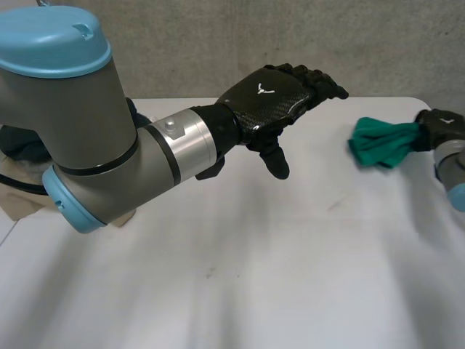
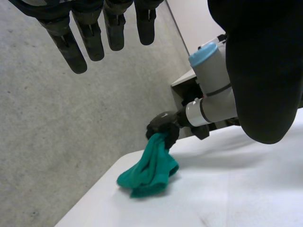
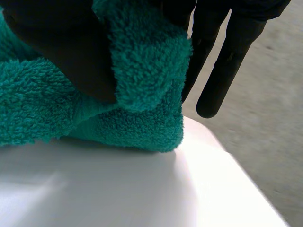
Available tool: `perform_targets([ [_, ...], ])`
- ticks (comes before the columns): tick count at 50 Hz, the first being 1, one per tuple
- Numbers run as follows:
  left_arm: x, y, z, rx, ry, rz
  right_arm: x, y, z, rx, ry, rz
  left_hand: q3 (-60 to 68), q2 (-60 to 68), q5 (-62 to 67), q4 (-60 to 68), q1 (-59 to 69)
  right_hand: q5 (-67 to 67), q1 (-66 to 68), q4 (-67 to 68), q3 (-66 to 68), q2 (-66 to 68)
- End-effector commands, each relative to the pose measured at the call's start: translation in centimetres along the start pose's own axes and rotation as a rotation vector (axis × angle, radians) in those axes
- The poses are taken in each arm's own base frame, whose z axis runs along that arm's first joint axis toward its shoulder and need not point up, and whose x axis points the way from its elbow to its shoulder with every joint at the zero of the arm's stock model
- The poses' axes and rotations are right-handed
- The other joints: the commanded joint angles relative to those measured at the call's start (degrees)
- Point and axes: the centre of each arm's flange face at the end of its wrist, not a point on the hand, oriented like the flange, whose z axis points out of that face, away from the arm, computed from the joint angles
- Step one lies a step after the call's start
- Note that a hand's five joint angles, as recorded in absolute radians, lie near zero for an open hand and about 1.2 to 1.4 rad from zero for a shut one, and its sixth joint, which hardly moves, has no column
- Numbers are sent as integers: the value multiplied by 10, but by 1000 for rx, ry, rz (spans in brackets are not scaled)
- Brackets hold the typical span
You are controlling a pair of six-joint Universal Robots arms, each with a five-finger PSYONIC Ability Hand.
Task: Fold the laundry.
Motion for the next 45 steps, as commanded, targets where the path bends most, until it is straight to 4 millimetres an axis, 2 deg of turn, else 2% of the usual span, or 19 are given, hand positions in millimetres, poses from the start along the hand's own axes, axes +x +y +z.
perform_targets([
  [1, 1, -1, 1, 1, -19, 2, 59, 4, 27, 38, 105, -8, -17, -16, -25, -13, -6, 138, 313, 114, 141, 153],
  [4, 2, -1, 1, -1, -15, 0, 68, 5, 27, 36, 123, -8, -17, -16, -25, -13, -6, 138, 313, 114, 141, 153],
  [5, 3, -1, 1, 0, -14, 1, 72, 6, 28, 35, 132, -11, -16, -14, -23, -11, -5, -61, 114, -85, -59, -46],
  [6, 3, -2, 1, 2, -14, 2, 73, 6, 27, 32, 135, -14, -17, -16, -25, -13, -6, -373, -198, -397, -370, -358],
  [7, 2, -1, 2, 2, -14, 2, 74, 6, 27, 32, 140, -18, -17, -16, -25, -13, -6, -562, -387, -586, -559, -547],
  [16, 4, -2, 3, 6, -10, -9, 90, 16, 22, -44, 313, -238, -17, -16, -25, -13, -6, -562, -387, -586, -559, -547],
  [21, 1, -3, 2, 6, -31, -37, 88, -12, 16, 23, 362, -338, -17, -16, -25, -13, -6, -562, -387, -586, -559, -547],
  [26, -5, -4, 1, 4, -81, -38, 78, -49, -6, 145, 320, -356, -17, -16, -25, -13, -6, -562, -387, -586, -559, -547],
  [27, -5, -5, 1, 4, -89, -37, 72, -59, -15, 192, 291, -366, -17, -16, -25, -13, -6, -562, -387, -586, -559, -547],
  [30, -12, -5, 0, 2, -133, -35, 61, -72, -31, 239, 240, -374, -17, -16, -25, -13, -6, -562, -387, -586, -559, -547],
  [31, -16, -6, -1, 4, -153, -33, 45, -76, -45, 242, 178, -382, -17, -16, -25, -13, -6, -562, -387, -586, -559, -547],
  [34, -34, -10, -5, 13, -249, -20, 8, -79, -72, 221, 38, -380, -17, -16, -25, -13, -6, -562, -387, -586, -559, -547],
  [36, -60, -17, -14, 25, -371, -3, -12, -74, -90, 185, -53, -377, -17, -16, -25, -13, -6, -562, -387, -586, -559, -547],
  [37, -71, -19, -18, 28, -422, 3, -27, -67, -106, 136, -129, -368, -16, -14, -23, -11, -5, -562, -387, -586, -559, -547],
  [38, -82, -21, -22, 30, -472, 11, -33, -65, -112, 117, -158, -364, -16, -14, -23, -11, -5, -562, -387, -586, -559, -547],
  [39, -107, -21, -33, 25, -584, 22, -38, -62, -120, 95, -187, -360, -16, -14, -23, -11, -5, -562, -387, -586, -559, -547],
  [42, -145, -17, -50, 9, -739, 38, -57, -58, -153, 13, -298, -359, -16, -14, -23, -11, -5, -562, -387, -586, -559, -547],
  [43, -167, -15, -61, -7, -820, 62, -61, -58, -160, -4, -319, -365, -12, -11, -20, -8, -1, -562, -387, -586, -559, -547],
  [45, -185, -7, -71, -45, -870, 102, -69, -55, -180, -44, -372, -391, -10, -9, -18, -6, 0, -562, -387, -586, -559, -547],
])
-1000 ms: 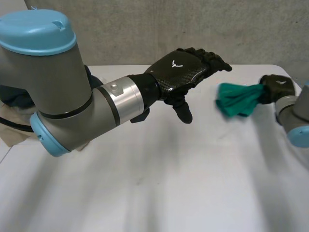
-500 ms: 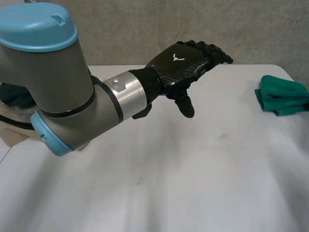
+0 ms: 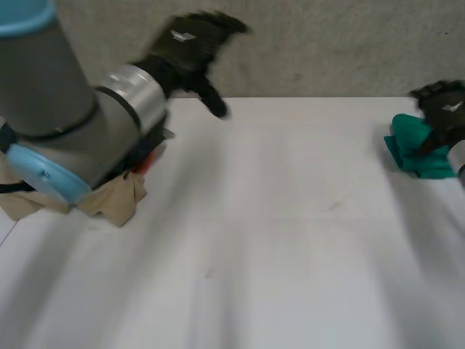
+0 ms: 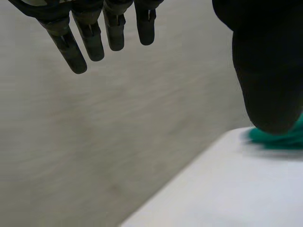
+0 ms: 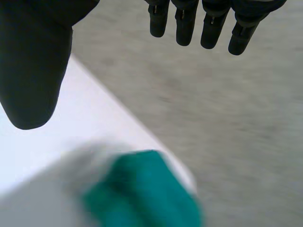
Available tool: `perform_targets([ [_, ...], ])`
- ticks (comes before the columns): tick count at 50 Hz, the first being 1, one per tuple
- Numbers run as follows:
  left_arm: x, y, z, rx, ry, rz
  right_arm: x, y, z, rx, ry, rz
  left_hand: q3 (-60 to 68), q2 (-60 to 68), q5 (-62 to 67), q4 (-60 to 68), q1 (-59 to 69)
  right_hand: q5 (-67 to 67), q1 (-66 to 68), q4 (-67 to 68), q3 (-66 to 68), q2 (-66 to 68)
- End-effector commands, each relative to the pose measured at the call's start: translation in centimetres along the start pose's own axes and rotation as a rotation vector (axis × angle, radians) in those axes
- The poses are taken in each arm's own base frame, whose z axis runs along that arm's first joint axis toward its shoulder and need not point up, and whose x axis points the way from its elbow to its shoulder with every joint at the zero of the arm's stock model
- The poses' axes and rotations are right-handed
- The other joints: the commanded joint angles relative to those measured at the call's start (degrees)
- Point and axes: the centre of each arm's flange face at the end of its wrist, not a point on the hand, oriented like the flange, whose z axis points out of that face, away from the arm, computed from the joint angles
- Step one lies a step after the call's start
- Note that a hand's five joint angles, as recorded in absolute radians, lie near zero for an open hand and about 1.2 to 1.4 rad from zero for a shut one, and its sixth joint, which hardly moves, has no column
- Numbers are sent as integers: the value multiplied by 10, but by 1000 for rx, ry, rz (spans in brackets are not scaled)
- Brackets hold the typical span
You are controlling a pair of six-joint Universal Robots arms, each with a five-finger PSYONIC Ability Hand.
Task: Fold the laundry.
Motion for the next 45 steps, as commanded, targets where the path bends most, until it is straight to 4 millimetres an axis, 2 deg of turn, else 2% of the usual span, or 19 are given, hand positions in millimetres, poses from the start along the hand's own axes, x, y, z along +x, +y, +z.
perform_targets([
  [1, -113, 18, 6, -61, -376, 129, -51, -12, -63, -125, -259, -8, -9, -7, -16, -4, 2, -24, -27, -20, -18, -21],
  [2, -136, 37, 9, -113, -425, 184, -55, -13, -70, -132, -277, -20, -7, -6, -14, -2, 4, -24, -27, -20, -18, -21],
  [5, -175, 74, 12, -213, -477, 280, -64, -14, -82, -142, -310, -41, -7, -6, -14, -2, 4, -24, -27, -20, -18, -21],
  [8, -191, 105, 16, -280, -485, 328, -70, -12, -89, -153, -327, -50, -7, -6, -14, -2, 4, -24, -27, -20, -18, -21],
  [9, -201, 127, 19, -311, -489, 337, -70, -11, -90, -156, -328, -48, -9, -7, -16, -4, 2, -24, -27, -20, -18, -21],
  [13, -215, 171, 31, -336, -473, 342, -74, -10, -93, -166, -339, -45, -9, -7, -16, -4, 2, -24, -27, -20, -18, -21],
  [16, -222, 188, 35, -333, -456, 340, -76, -8, -95, -172, -346, -44, 10, 11, 2, 14, 20, -24, -27, -20, -18, -21],
  [18, -224, 192, 40, -316, -442, 342, -76, -7, -96, -181, -340, -44, 236, 237, 228, 240, 246, -24, -27, -20, -18, -21],
  [19, -224, 191, 41, -307, -440, 337, -76, -6, -96, -183, -340, -44, 407, 408, 399, 411, 417, -24, -27, -20, -18, -21],
  [20, -221, 188, 43, -296, -436, 329, -76, -6, -96, -184, -341, -43, 676, 678, 669, 681, 687, -24, -27, -20, -18, -21],
  [22, -215, 181, 45, -277, -434, 313, -76, -6, -97, -187, -339, -43, 679, 680, 672, 684, 690, -24, -27, -20, -18, -21],
  [26, -189, 117, 49, -138, -410, 222, -75, -6, -100, -189, -339, -42, 679, 680, 672, 684, 690, -24, -27, -20, -18, -21],
  [27, -180, 93, 45, -91, -403, 182, -75, -7, -100, -187, -336, -43, 679, 680, 672, 684, 690, -24, -27, -20, -18, -21],
  [30, -163, 61, 39, -27, -379, 127, -73, -8, -100, -186, -328, -38, 679, 680, 672, 684, 690, -24, -27, -20, -18, -21],
  [31, -146, 42, 34, 5, -352, 87, -73, -9, -100, -185, -327, -35, 679, 680, 672, 684, 690, -24, -27, -20, -18, -21],
  [33, -122, 27, 31, 34, -307, 45, -70, -11, -100, -180, -316, -30, 679, 680, 672, 684, 690, -24, -27, -20, -18, -21],
  [34, -95, 11, 27, 63, -253, 5, -69, -12, -100, -179, -312, -28, 679, 680, 672, 684, 690, -24, -27, -20, -18, -21],
  [39, -28, -17, 11, 110, -113, -96, -63, -18, -99, -165, -286, 0, 679, 680, 672, 684, 690, -24, -27, -20, -18, -21],
  [45, 31, -5, 7, 70, 14, -167, -55, -24, -97, -168, -229, 77, 679, 680, 672, 684, 690, -24, -27, -20, -18, -21],
])
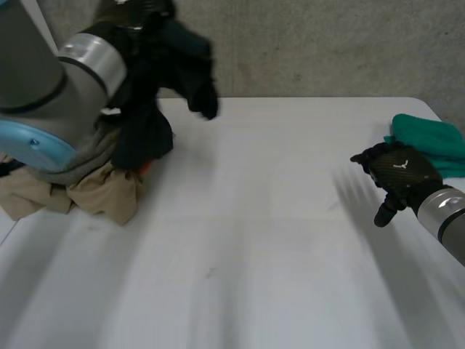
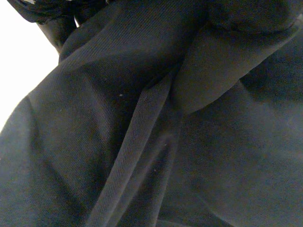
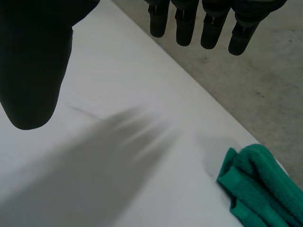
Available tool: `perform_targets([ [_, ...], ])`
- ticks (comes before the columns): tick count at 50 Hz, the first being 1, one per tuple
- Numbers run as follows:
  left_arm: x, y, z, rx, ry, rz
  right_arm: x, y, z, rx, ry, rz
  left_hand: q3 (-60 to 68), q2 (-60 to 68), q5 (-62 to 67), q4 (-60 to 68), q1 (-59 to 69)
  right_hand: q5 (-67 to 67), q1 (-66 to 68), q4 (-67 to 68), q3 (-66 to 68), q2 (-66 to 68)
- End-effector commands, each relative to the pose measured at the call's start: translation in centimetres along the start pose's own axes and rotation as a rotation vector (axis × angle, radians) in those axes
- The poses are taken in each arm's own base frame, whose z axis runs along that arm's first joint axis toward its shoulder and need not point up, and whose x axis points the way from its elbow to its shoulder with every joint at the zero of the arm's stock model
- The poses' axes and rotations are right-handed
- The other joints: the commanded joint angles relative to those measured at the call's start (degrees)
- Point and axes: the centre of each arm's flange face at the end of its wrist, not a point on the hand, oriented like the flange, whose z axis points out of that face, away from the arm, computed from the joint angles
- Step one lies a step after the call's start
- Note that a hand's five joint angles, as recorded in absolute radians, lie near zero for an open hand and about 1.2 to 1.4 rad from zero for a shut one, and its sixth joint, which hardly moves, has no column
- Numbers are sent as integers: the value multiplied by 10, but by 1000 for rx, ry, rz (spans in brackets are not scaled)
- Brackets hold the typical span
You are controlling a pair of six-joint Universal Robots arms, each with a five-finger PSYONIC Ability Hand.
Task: Fold the laundry.
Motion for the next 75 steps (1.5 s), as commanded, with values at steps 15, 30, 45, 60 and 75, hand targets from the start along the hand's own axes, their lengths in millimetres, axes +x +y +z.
perform_targets([
  [15, 168, 131, -54, -340, 388, -104, 25, -4, -1, 8, 96, 109, -580, -585, -569, -586, -555, -24, -27, -20, -18, -21],
  [30, 34, 94, -46, -356, 106, 82, -3, -22, -15, 33, 18, 88, -541, -546, -529, -547, -516, -24, -27, -20, -18, -21],
  [45, -12, 199, -40, -475, 110, 463, -74, -11, -26, -39, -187, 60, -484, -488, -472, -490, -459, -24, -27, -20, -18, -21],
  [60, -16, 227, -8, -434, 87, 463, -94, 8, -7, -54, -122, 22, 120, 115, 131, 114, 145, -24, -27, -20, -18, -21],
  [75, 64, 22, 16, 236, 115, 213, -47, -30, -11, 63, 23, 41, 120, 115, 131, 114, 145, -24, -27, -20, -18, -21],
])
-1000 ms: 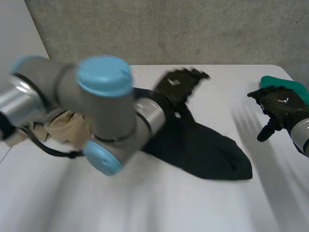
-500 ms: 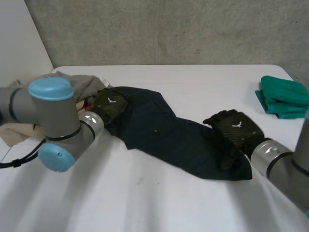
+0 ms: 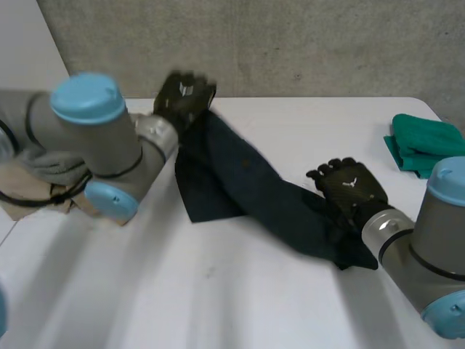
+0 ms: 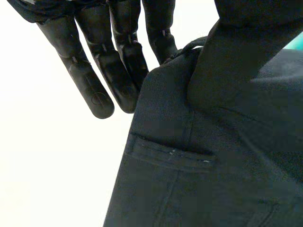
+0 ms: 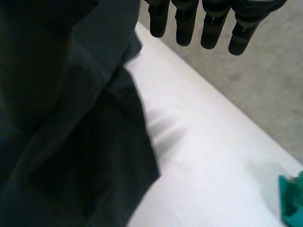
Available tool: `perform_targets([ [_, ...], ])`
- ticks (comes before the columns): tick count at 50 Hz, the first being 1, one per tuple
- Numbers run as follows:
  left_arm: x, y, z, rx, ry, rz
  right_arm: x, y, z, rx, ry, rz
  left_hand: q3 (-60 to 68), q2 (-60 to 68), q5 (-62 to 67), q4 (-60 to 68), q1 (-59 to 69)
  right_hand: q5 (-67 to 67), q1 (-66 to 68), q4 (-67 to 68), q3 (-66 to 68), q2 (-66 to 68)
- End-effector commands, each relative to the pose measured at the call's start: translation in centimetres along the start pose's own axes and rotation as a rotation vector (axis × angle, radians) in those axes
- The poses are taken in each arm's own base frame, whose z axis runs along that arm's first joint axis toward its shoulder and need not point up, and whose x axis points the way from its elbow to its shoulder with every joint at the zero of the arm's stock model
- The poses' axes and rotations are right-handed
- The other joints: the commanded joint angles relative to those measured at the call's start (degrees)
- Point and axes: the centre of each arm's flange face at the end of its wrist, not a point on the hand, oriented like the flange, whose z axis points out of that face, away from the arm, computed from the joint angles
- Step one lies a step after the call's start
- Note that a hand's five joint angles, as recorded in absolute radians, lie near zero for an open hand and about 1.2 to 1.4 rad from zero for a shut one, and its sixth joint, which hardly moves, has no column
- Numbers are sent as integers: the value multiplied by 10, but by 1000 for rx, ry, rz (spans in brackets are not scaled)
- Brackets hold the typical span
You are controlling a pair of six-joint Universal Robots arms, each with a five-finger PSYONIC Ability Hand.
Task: Fold the laundry.
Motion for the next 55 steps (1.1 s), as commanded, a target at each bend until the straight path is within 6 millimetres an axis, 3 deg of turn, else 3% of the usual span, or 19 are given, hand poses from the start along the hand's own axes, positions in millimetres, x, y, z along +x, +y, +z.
perform_targets([
  [1, 17, -105, -4, 361, 8, -126, 37, -16, -2, 49, 112, 18, 120, 116, 159, 114, 132, -24, -27, -20, -18, -21],
  [4, 46, -122, -10, 414, 76, -167, 65, -23, -4, 72, 192, 26, 120, 116, 159, 114, 132, -24, -27, -20, -18, -21],
  [7, 75, -121, -15, 411, 143, -197, 99, -29, -6, 94, 290, 34, 120, 116, 159, 114, 132, -24, -27, -20, -18, -21],
  [11, 128, -107, -28, 367, 283, -255, 145, -27, -9, 93, 415, 37, 120, 116, 159, 114, 132, -24, -27, -20, -18, -21],
  [13, 160, -90, -42, 302, 381, -285, 167, -23, -11, 83, 471, 38, 120, 116, 159, 114, 132, -24, -27, -20, -18, -21],
  [19, 207, -59, -74, 153, 511, -294, 202, -12, -14, 50, 556, 42, 120, 116, 159, 114, 132, -24, -27, -20, -18, -21],
  [21, 216, -55, -82, 129, 539, -295, 211, -6, -13, 32, 576, 41, -37, -41, 2, -43, -25, -24, -27, -20, -18, -21],
  [22, 223, -51, -90, 107, 559, -294, 213, 0, -8, 16, 573, 35, -261, -265, -222, -267, -249, -24, -27, -20, -18, -21],
  [23, 225, -49, -95, 94, 570, -292, 213, 0, -8, 16, 573, 35, -350, -354, -310, -356, -338, -24, -27, -20, -18, -21],
  [26, 226, -48, -101, 79, 583, -288, 217, 5, 3, -9, 560, -12, -422, -425, -382, -427, -410, -24, -27, -20, -18, -21],
  [30, 207, -68, -96, 122, 538, -288, 213, -2, 8, -7, 527, -75, -501, -504, -461, -506, -489, -24, -27, -20, -18, -21],
  [32, 180, -74, -82, 142, 470, -286, 201, -12, 11, 12, 482, -93, -508, -511, -468, -513, -496, -24, -27, -20, -18, -21],
  [34, 141, -73, -62, 150, 374, -274, 178, -35, 17, 70, 394, -114, -504, -508, -464, -510, -492, -24, -27, -20, -18, -21],
  [35, 132, -73, -58, 152, 352, -273, 163, -46, 22, 95, 339, -119, -503, -506, -463, -508, -491, -24, -27, -20, -18, -21],
  [38, 77, -57, -34, 117, 184, -253, 138, -61, 32, 116, 251, -122, -494, -497, -454, -500, -482, -24, -27, -20, -18, -21],
  [40, 57, -49, -27, 98, 130, -248, 123, -69, 39, 119, 197, -121, -491, -494, -451, -496, -479, -24, -27, -20, -18, -21],
  [41, 37, -36, -20, 69, 77, -239, 118, -72, 42, 120, 179, -118, -491, -494, -451, -496, -479, -24, -27, -20, -18, -21],
  [47, 8, 1, -9, -28, 13, -236, 82, -65, 82, 89, 55, -35, -491, -494, -451, -496, -479, -24, -27, -20, -18, -21],
  [55, 4, 26, -15, -128, 9, -246, 79, -27, 141, 46, 79, 19, -491, -494, -451, -496, -479, 5, 3, 10, 12, 8],
])
